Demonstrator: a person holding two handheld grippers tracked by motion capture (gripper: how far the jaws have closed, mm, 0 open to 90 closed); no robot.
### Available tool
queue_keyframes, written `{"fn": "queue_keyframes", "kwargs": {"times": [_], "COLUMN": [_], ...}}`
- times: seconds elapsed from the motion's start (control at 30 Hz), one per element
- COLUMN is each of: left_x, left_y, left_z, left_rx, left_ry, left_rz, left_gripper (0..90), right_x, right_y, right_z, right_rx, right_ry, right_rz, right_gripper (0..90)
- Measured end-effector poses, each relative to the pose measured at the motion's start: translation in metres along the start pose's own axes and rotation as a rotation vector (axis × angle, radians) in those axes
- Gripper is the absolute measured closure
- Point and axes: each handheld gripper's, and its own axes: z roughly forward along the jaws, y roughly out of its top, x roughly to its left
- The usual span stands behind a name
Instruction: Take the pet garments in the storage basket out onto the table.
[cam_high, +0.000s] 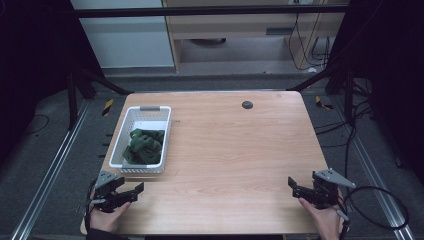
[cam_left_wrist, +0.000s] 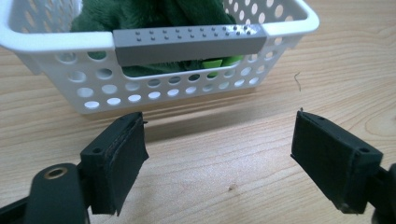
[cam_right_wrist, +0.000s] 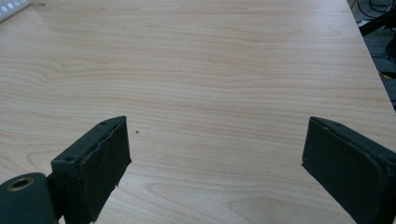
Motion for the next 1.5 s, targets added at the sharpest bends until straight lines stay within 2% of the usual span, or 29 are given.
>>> {"fn": "queue_keyframes", "kwargs": {"times": [0.3,0.47,0.83,1.13,1.3,1.5], "left_x": [0.000,0.000,0.000,0.001,0.001,0.001], "left_y": [0.005,0.009,0.022,0.037,0.041,0.054], "left_z": [-0.014,-0.018,-0.029,-0.037,-0.036,-0.037], "left_rx": [-0.047,-0.053,-0.103,-0.126,-0.124,-0.137], "left_ry": [-0.006,-0.003,0.002,0.001,-0.002,-0.004], "left_rz": [-0.023,-0.031,-0.021,-0.015,-0.008,0.001], "left_gripper": [17.9,17.8,18.2,18.3,18.3,18.2], "right_x": [0.005,0.006,0.008,0.009,0.008,0.008], "right_y": [-0.002,-0.001,-0.002,-0.002,-0.002,-0.001], "right_z": [0.000,-0.001,0.001,0.003,0.003,0.002], "right_rx": [0.000,-0.005,0.010,0.011,0.012,0.012], "right_ry": [0.009,0.017,0.020,0.021,0.014,0.015], "right_rz": [-0.020,-0.028,-0.048,-0.042,-0.048,-0.044], "right_gripper": [8.9,9.5,9.5,8.9,8.3,8.3]}}
